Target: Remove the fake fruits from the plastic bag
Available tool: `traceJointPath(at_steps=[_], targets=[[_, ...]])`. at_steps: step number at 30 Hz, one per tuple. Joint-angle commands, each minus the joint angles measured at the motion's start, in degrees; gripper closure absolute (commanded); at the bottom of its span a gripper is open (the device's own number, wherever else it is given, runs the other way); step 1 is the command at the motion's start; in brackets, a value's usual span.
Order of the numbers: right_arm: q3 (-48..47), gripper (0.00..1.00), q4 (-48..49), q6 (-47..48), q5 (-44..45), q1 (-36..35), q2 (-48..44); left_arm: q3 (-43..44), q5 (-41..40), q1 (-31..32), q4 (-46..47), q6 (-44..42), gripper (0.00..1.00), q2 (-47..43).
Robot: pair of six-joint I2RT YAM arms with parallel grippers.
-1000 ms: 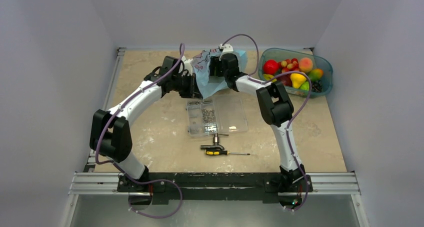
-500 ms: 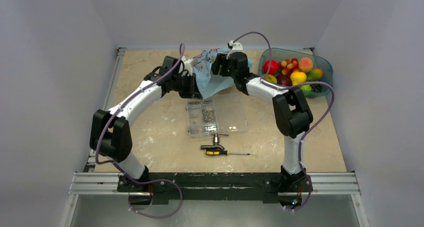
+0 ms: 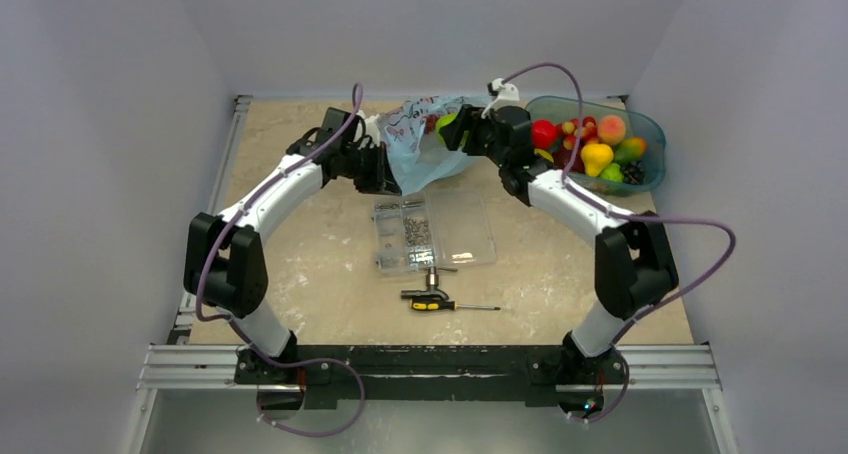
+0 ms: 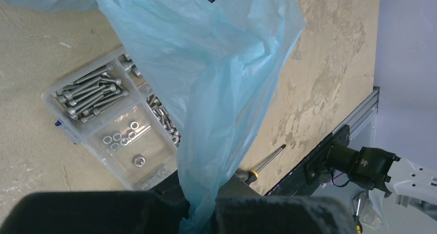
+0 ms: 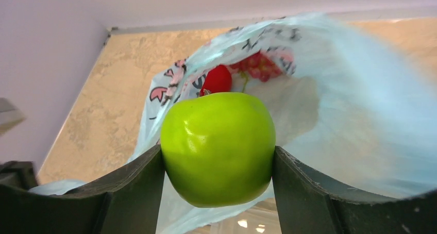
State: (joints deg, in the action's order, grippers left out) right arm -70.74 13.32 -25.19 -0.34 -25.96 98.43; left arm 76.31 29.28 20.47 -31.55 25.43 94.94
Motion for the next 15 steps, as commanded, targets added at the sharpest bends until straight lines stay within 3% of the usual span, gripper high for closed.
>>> traceJointPath(at_steps=[1, 8, 15], targets=[[4.4, 1.0, 3.5, 1.9, 2.5, 3.5, -10.9, 4.2, -0.9, -0.5, -2.5, 3.2, 1.0, 2.2], [11.9, 1.0, 4.9, 1.9, 9.8, 9.6, -22.2, 5.1, 0.0, -0.5, -3.5, 4.4, 1.0, 3.3], [10.8, 1.0, -0.1, 1.8, 21.2, 16.6, -25.2, 4.9, 0.8, -0.5, -3.4, 4.8, 1.0, 2.5]])
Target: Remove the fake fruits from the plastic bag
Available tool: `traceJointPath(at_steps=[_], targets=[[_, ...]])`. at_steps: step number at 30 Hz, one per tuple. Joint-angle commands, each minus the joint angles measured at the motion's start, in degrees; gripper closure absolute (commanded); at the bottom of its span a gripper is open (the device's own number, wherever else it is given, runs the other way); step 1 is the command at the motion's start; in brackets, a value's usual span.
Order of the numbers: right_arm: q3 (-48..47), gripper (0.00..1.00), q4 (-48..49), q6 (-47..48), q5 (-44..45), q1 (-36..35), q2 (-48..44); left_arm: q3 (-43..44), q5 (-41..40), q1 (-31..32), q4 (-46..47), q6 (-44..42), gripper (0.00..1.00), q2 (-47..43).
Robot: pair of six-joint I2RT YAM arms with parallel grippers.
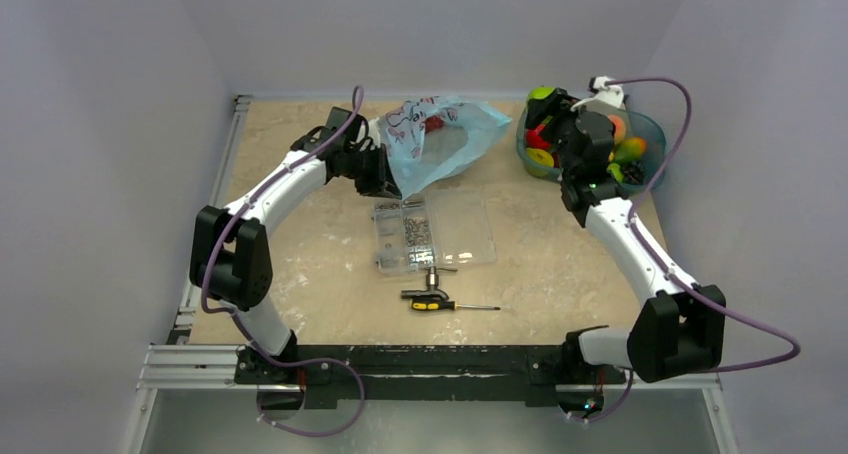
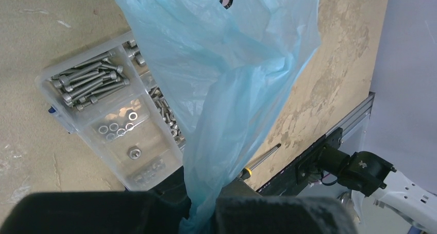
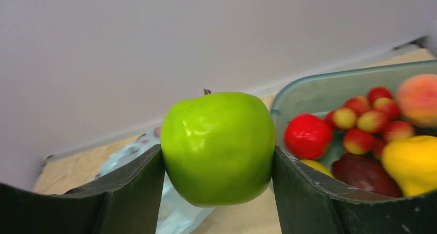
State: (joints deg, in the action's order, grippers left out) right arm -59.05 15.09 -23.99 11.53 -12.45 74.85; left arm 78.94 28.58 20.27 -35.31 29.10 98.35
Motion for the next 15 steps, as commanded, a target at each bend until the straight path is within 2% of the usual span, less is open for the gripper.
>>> traceJointPath(at_steps=[1, 8, 12, 15], targets=[[-1.1, 1.0, -2.6, 0.5, 10.8, 4.0, -1.6, 2.2, 1.6, -0.2, 0.4, 1.1, 1.0, -1.0], [-2.2, 1.0, -4.7, 0.5, 16.2, 9.9, 0.5, 1.9, 2.0, -0.1, 0.5, 1.2, 1.0, -1.1], [-4.5, 1.0, -7.5, -0.4, 13.0, 12.3, 5.0, 1.7, 1.8, -0.1, 0.5, 1.2, 1.0, -1.4], [-8.1, 1.0, -10.2, 0.9, 7.2, 12.3, 10.5, 1.6, 2.0, 0.0, 0.5, 1.3, 1.0, -1.2]])
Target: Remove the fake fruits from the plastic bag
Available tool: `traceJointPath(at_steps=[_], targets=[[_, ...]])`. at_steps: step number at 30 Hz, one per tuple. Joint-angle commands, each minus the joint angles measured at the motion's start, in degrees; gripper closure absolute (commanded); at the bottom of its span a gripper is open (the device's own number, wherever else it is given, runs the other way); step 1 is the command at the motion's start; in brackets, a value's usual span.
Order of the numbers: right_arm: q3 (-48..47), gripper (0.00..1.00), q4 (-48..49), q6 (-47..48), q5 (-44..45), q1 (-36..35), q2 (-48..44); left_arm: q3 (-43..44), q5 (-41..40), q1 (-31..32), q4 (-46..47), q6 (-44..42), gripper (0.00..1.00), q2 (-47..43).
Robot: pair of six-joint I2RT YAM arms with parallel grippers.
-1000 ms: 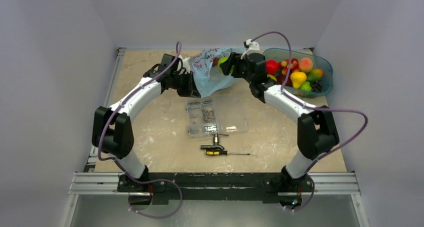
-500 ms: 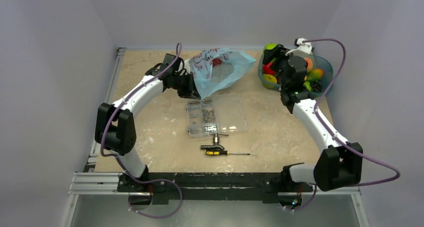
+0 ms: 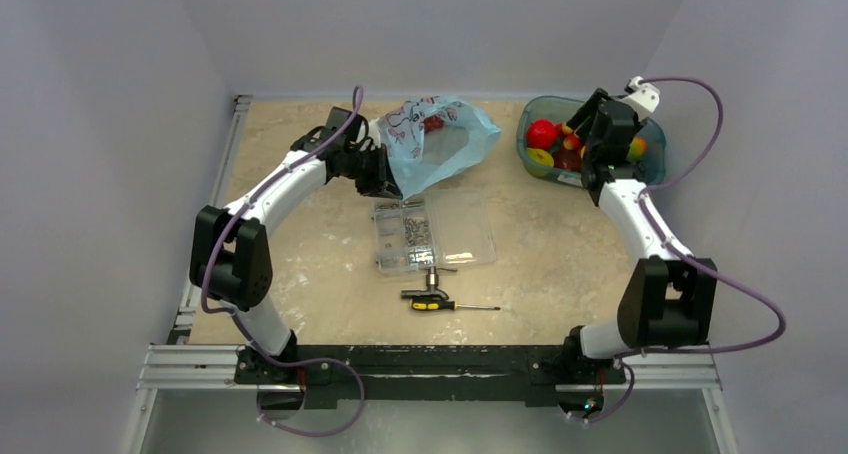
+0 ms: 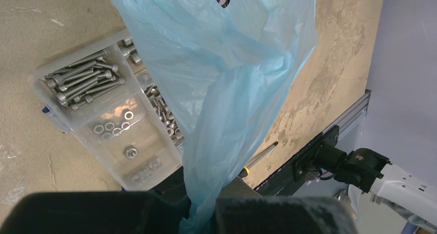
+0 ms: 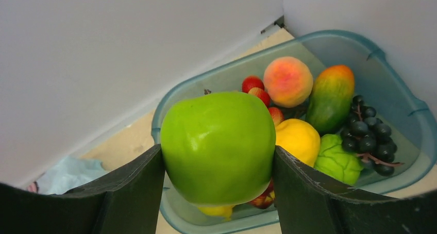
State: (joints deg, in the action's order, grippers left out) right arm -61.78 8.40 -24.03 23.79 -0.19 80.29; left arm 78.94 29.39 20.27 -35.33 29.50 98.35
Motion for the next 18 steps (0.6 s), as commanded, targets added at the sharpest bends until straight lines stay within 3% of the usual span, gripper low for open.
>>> traceJointPath(at_steps=[1, 8, 13, 18], targets=[[-6.1, 1.0, -3.9, 1.0, -7.6, 0.0, 6.6, 1.6, 1.5, 0.0, 0.5, 0.9, 1.0, -1.0], [-8.9, 0.97, -7.1, -1.0, -9.7, 0.0, 13.1, 1.8, 1.5, 0.3, 0.3, 0.6, 1.0, -0.7], [-7.7, 0.78, -7.1, -1.2, -10.8, 0.0, 15.4, 2.1, 0.1, 0.3, -0.1, -0.1, 1.0, -1.7], [-8.4, 0.5, -6.5, -0.8, -11.7, 0.1, 16.8, 2.2, -2.6, 0.3, -0.7, -1.4, 1.0, -3.2]])
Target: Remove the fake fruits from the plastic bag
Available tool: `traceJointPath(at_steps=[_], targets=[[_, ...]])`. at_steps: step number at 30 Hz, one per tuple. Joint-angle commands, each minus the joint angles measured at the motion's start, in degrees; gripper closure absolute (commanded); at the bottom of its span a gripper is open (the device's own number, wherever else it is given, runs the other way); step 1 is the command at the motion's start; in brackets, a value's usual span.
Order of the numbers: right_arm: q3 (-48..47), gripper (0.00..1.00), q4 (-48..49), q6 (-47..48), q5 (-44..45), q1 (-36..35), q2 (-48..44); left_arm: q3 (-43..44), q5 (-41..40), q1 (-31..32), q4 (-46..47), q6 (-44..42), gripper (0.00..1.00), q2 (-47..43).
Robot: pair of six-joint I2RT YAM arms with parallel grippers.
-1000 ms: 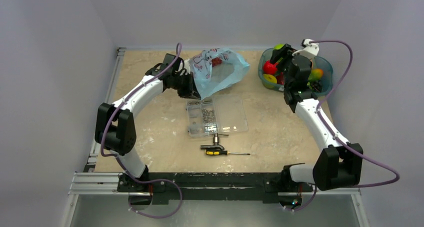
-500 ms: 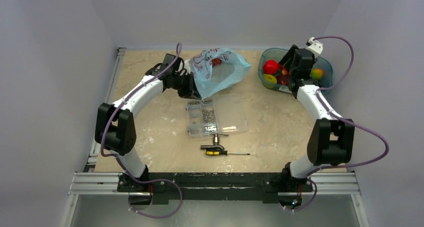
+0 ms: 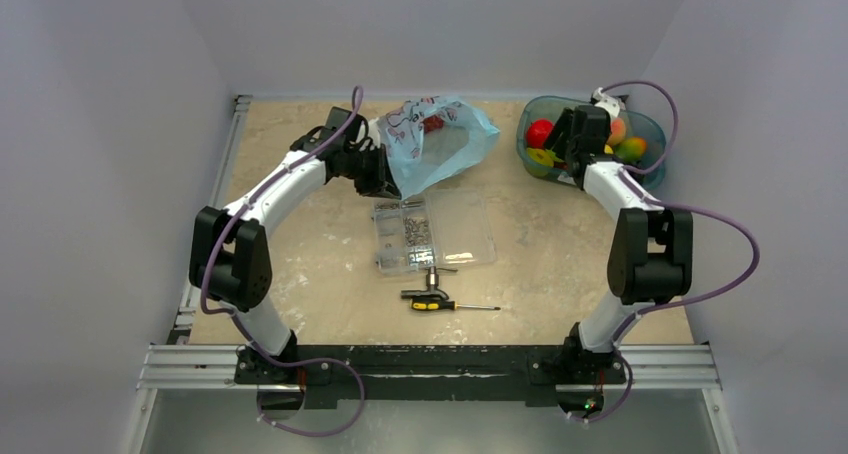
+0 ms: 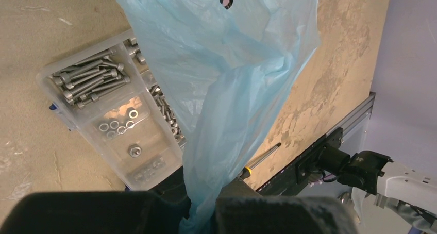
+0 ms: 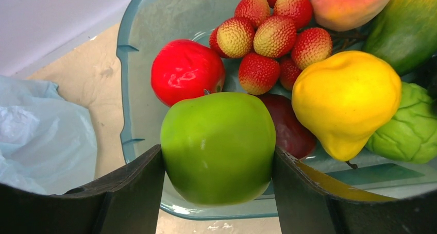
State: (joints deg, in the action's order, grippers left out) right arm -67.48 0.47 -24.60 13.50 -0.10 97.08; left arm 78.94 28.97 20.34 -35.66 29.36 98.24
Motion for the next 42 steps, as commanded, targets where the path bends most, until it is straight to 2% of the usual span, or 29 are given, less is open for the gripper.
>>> traceJointPath(at_steps=[1, 8, 11, 15, 19, 22, 28, 30, 33, 36, 42], targets=[[-3.0, 0.46, 1.6, -0.2, -1.7, -0.1, 0.2, 2.3, -2.6, 0.2, -0.5, -1.6, 1.0, -3.3], [-5.3, 0.14, -2.2, 1.3, -0.3, -0.1, 0.0, 2.8, -6.6, 0.2, -1.7, -3.4, 1.0, -4.6], [-5.3, 0.1, -2.8, 3.5, 0.1, -0.1, -0.5, 3.0, -6.3, 0.2, -1.6, -3.3, 1.0, -4.9], [-6.2, 0.09, -4.7, 5.6, -0.5, -0.1, -1.2, 2.8, -8.5, 0.2, -1.7, -4.1, 1.0, -5.3], [-3.2, 0.11, -2.5, 5.8, -3.0, -1.8, -5.4, 2.3, -11.2, 0.2, -1.3, -5.3, 1.0, -6.8], [0.2, 0.19, 1.0, 4.1, -7.1, -4.9, -9.1, 1.8, -14.2, 0.1, -0.7, -6.2, 1.0, -8.3], [6.7, 0.29, 12.2, 4.0, -10.6, -16.4, -17.6, 2.1, -15.7, 0.0, -0.7, -7.4, 1.0, -10.1], [7.0, 0.36, 15.2, 3.4, -13.2, -20.4, -17.7, 1.9, -16.2, 0.0, -0.6, -7.6, 1.0, -10.5], [6.7, 0.42, 19.9, 2.0, -16.7, -25.0, -14.5, 1.6, -17.2, 0.1, -0.8, -7.8, 1.0, -10.4], [1.7, 0.45, 20.5, 1.6, -16.8, -28.8, -7.8, 0.9, -17.6, 0.1, -0.2, -7.5, 1.0, -10.7], [-7.5, 0.48, 23.4, -2.4, -15.6, -30.8, 6.8, -1.1, -17.3, 0.1, 2.5, -7.1, 1.0, -12.7]])
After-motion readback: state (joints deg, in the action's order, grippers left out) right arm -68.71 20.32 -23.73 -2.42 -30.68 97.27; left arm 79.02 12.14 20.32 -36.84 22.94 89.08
